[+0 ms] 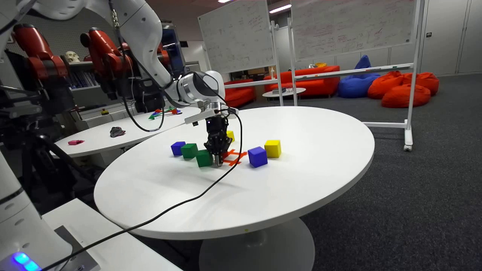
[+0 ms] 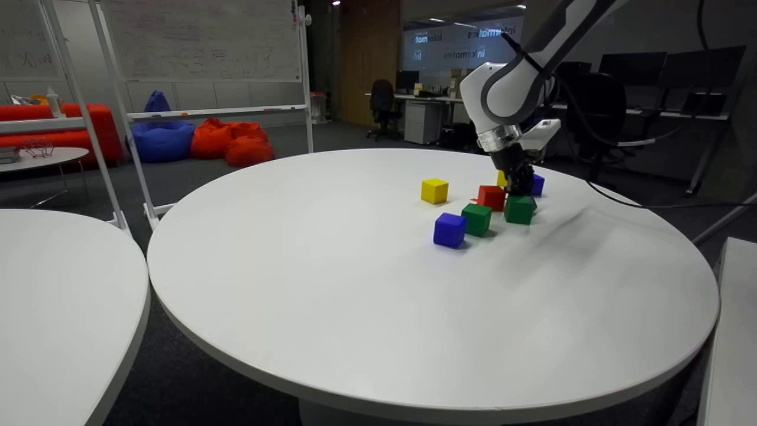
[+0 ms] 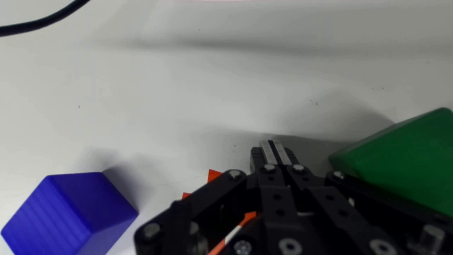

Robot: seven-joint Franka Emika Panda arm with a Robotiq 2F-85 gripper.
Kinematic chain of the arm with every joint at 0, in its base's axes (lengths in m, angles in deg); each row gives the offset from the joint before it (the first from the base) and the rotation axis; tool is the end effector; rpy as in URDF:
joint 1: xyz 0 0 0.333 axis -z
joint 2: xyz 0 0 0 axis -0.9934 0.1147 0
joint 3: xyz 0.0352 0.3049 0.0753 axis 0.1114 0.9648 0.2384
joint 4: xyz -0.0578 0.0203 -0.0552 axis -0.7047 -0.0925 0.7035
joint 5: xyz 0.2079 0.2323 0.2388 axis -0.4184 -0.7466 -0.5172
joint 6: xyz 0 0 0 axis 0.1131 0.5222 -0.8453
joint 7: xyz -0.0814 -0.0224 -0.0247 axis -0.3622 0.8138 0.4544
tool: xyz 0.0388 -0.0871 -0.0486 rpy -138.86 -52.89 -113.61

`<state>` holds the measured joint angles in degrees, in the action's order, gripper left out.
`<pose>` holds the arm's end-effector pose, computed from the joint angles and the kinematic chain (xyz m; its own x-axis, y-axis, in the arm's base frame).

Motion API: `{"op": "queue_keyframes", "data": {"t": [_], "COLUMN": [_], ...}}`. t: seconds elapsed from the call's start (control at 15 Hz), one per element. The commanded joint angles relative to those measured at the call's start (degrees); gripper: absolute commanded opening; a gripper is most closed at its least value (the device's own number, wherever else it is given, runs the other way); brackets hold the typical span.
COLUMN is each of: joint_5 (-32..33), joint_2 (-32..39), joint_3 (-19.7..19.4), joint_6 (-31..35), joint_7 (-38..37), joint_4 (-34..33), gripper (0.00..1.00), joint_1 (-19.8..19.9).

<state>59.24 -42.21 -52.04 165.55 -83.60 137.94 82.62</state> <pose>0.5659 -0.0617 0.1513 0.8977 0.0182 -0.4402 0.1275 -0.9671 0.2200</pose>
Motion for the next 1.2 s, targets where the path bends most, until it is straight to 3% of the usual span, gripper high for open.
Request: {"op": "queue_keyframes", "data": {"t": [0.0, 0.4, 1.13], "joint_5": [0.18, 2.75, 9.94], "joint_2": [0.04, 3.08, 12.8], "joint_3": [0.35, 0.73, 4.01], "joint_6": [-0.15, -1.83, -17.48], "joint_7": [-0.12, -3.05, -7.14], "joint_4": [-0.13, -1.41, -12.42], "gripper": [0.01, 0.0, 0.0], "joint_1": [0.32, -3.34, -13.27]}}
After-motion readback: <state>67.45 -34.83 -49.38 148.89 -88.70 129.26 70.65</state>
